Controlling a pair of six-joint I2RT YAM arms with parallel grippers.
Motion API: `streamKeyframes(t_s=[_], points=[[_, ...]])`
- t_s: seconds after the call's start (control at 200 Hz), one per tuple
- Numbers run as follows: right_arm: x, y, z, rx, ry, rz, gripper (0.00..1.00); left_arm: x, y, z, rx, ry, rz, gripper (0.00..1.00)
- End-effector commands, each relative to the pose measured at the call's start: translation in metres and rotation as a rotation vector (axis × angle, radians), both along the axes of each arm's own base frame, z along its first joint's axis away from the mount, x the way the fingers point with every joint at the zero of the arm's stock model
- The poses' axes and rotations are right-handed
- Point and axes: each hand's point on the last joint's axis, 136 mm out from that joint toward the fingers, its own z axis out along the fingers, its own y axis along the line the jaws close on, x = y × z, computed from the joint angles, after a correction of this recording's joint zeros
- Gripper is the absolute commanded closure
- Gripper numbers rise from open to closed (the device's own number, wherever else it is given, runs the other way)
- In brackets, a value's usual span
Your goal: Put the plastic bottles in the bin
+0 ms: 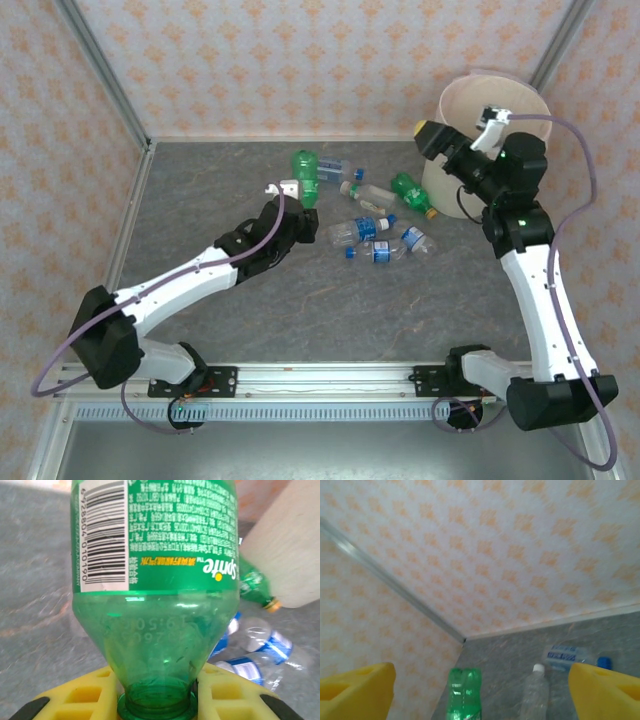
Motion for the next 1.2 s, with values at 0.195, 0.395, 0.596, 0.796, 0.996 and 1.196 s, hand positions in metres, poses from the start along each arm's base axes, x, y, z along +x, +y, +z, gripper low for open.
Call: streamKeyframes(t_s=[0.195,0.395,0.596,0.796,0.996,1.196], points=[[-0.015,0.075,-0.016,-0.073,0.05,0.303,0.16,-0.021,-0.044,0.071,0.06,-0.233,-0.134,0.7],[-0.021,0.096,-0.028,-0.109,0.073,0.384,0.16,-0.033,-0.07,0.087,0.139,-0.285,-0.18,0.7],[-0.023,0.103,-0.042,-0.112,0.123,0.435,0.18,-0.037,-0.091,0.096,0.19,-0.313,-0.211,0.7],[-0.025,0.104,-0.049,-0.126,0.142,0.445,0.26,-0.034,-0.104,0.101,0.202,-0.331,-0.237,0.7],[-0.022,0.102,-0.043,-0.12,0.132,0.422,0.46,-0.032,-0.107,0.095,0.223,-0.328,-0.243,0.69],[-0.019,0.096,-0.028,-0.096,0.096,0.369,0.49,-0.033,-0.1,0.097,0.232,-0.339,-0.225,0.47]])
